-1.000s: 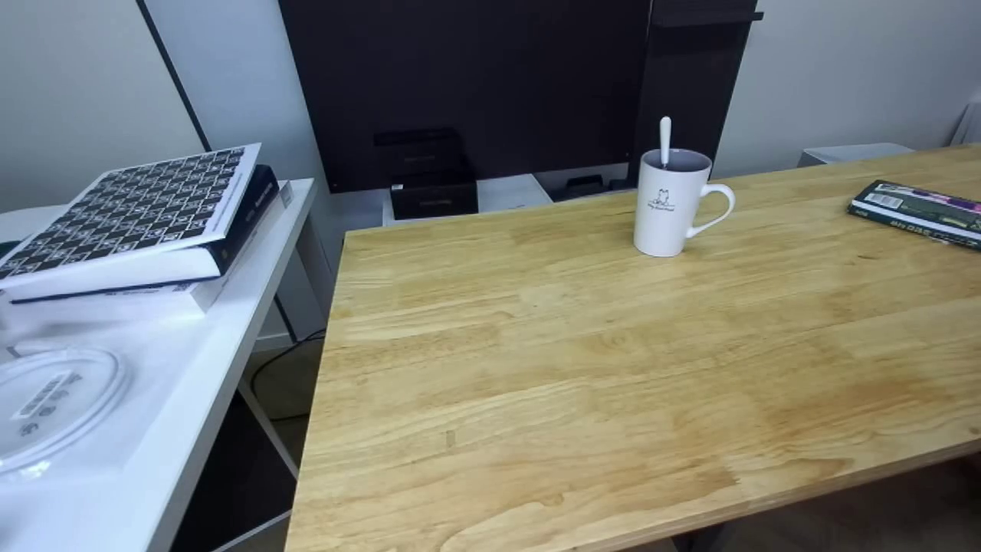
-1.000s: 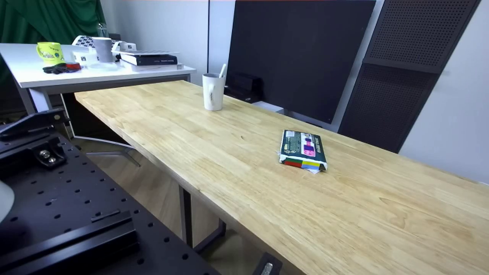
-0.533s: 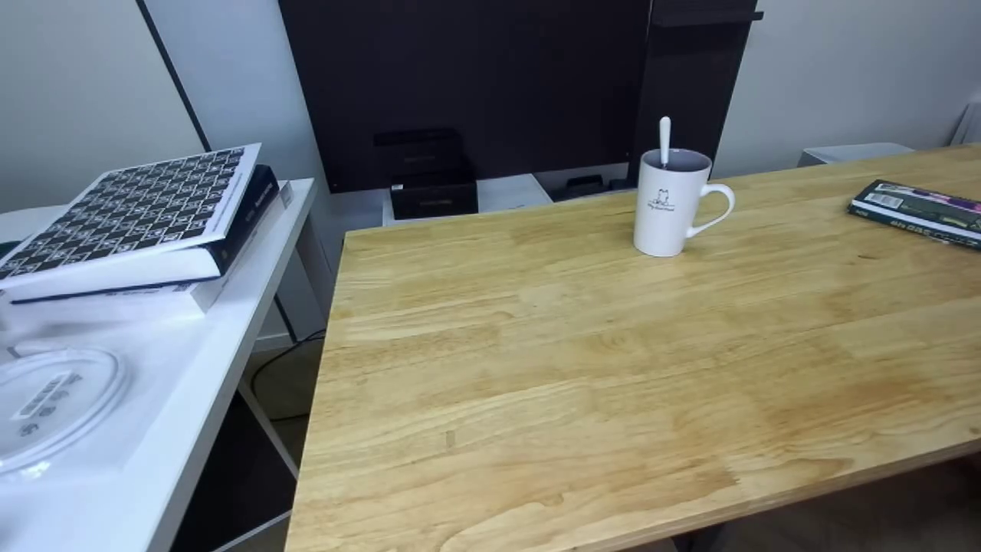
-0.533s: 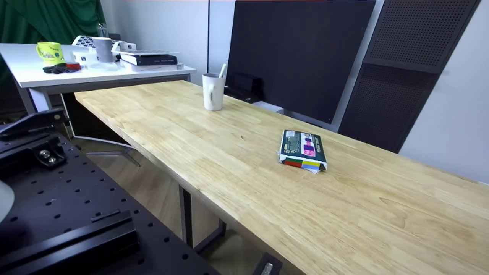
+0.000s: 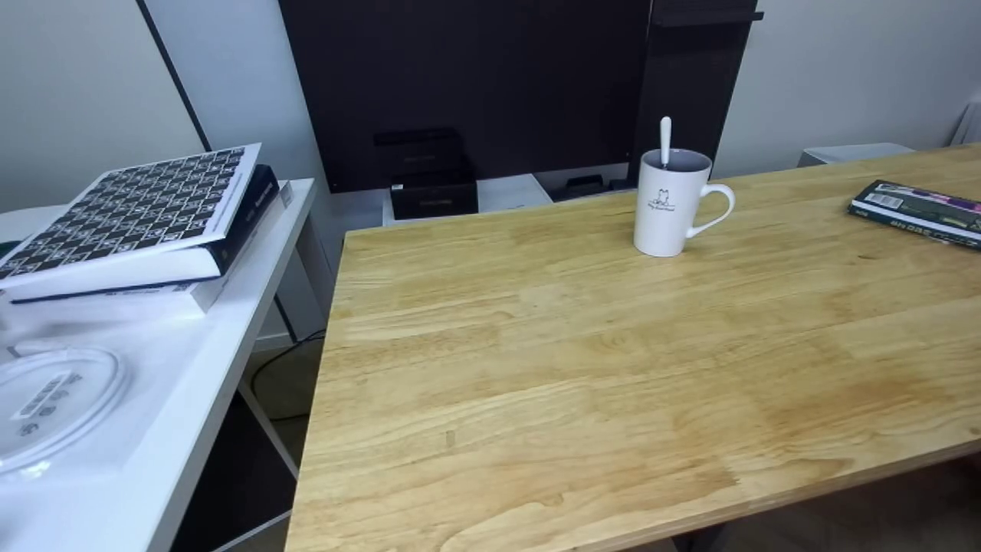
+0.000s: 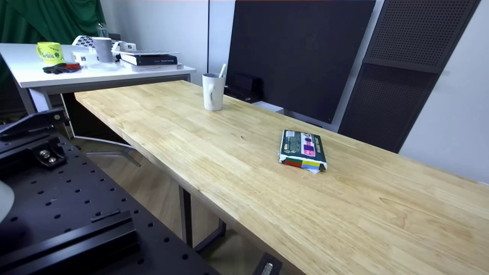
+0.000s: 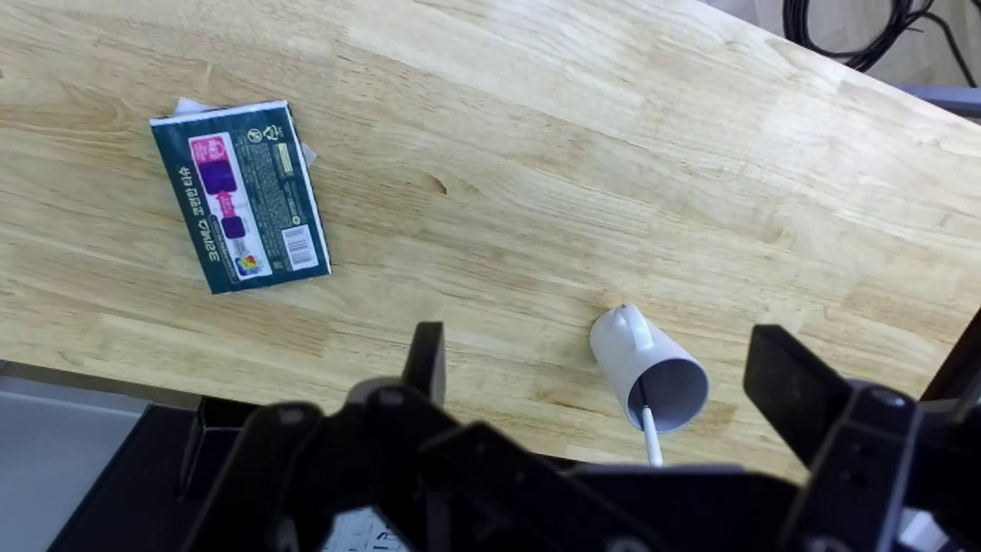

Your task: Take the spoon out of the mug and put it on the table

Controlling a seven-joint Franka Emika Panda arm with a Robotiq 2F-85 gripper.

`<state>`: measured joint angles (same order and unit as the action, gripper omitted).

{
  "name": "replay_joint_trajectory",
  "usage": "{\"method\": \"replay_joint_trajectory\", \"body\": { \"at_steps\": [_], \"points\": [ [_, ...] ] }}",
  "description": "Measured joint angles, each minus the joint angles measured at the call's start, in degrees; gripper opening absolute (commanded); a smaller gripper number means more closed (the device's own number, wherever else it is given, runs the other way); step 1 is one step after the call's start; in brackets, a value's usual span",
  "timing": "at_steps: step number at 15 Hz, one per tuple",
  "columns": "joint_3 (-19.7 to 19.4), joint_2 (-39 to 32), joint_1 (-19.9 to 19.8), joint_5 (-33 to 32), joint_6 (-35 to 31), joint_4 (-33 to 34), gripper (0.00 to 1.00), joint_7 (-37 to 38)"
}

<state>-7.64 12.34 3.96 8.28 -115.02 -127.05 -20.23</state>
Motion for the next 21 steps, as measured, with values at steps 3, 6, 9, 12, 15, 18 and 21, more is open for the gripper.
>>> {"method": "replay_joint_trajectory", "body": {
  "at_steps": [3,6,9,12,15,18,21],
  "points": [
    [0.8,-5.2,-0.2,0.9,2.2,5.3,1.00,-0.3],
    [1.8,-9.6,-0.6,1.3,4.1,10.2,1.00,-0.3],
    [2.9,-13.5,-1.2,1.8,6.1,14.7,1.00,-0.3],
    [4.3,-17.2,-1.6,2.1,8.2,18.9,1.00,-0.4],
    [5.8,-20.5,-1.8,2.2,10.1,22.8,1.00,-0.8],
    [7.6,-23.6,-1.8,2.2,11.2,26.2,1.00,-1.1],
    [9.3,-26.2,-1.8,2.1,11.4,29.0,1.00,-1.3]
  ]
}}
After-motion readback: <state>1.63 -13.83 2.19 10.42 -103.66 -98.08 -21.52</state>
